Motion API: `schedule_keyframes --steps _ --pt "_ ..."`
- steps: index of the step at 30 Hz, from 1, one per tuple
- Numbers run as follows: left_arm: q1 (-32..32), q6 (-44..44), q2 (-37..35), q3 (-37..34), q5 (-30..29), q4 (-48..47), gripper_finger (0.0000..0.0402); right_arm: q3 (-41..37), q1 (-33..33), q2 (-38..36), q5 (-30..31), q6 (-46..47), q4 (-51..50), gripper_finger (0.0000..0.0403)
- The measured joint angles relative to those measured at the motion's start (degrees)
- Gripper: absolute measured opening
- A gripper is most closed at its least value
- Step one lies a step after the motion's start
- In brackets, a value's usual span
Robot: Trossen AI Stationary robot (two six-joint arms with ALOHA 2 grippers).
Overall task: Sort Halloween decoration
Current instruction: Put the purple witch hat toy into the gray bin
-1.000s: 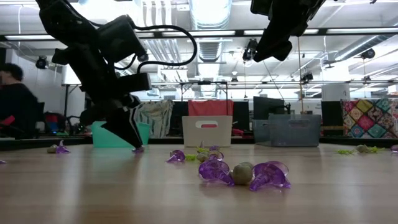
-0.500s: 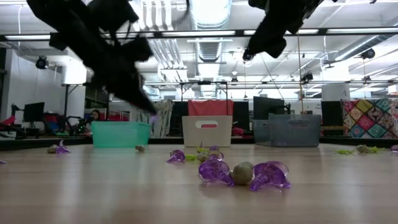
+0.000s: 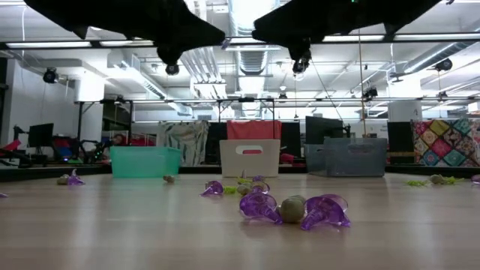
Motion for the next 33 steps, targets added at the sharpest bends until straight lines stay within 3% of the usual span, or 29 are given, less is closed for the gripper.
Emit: schedule_keyframes --steps 9,33 --pt "-1.3 1.7 4.0 -0.3 0.0 7.9 0.0 0.4 0.0 6.6 4.8 1.2 7.9 0.0128" --pt "-1.3 1.7 8.7 0.0 -0.3 14.4 0.0 0.3 -0.1 6.7 4.8 3.7 9.7 0.0117"
